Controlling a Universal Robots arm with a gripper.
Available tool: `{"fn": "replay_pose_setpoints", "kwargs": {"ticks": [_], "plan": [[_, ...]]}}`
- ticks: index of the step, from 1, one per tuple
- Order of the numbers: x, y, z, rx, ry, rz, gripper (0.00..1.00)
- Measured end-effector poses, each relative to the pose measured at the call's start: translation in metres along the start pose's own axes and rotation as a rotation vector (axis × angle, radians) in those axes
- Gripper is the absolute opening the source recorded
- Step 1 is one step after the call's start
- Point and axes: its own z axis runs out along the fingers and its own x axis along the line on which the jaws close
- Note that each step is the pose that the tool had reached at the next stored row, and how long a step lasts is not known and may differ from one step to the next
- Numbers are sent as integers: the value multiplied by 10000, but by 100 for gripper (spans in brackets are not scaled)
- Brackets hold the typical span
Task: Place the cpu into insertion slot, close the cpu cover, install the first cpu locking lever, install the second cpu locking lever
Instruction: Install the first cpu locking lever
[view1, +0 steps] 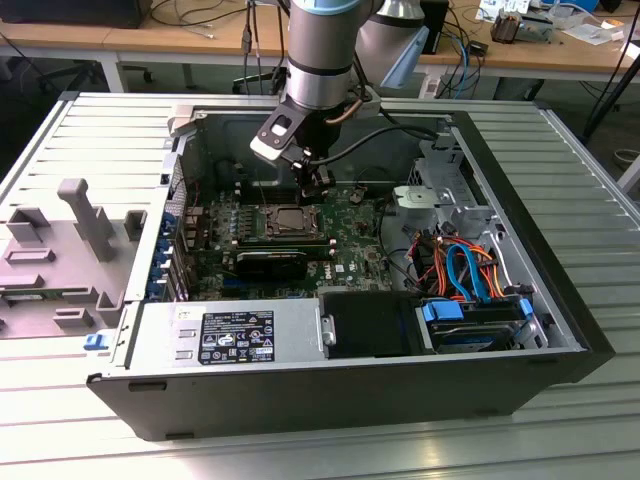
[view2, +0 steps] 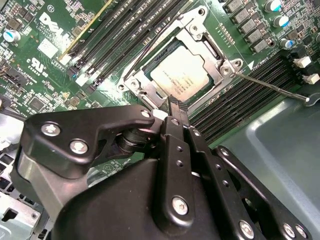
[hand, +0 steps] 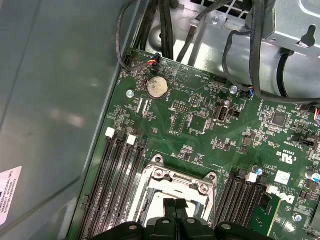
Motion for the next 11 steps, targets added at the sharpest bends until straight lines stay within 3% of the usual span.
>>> {"fn": "replay_pose_setpoints", "kwargs": {"ticks": [11], "plan": [[0,0,0,0,-13,-260,11]]}}
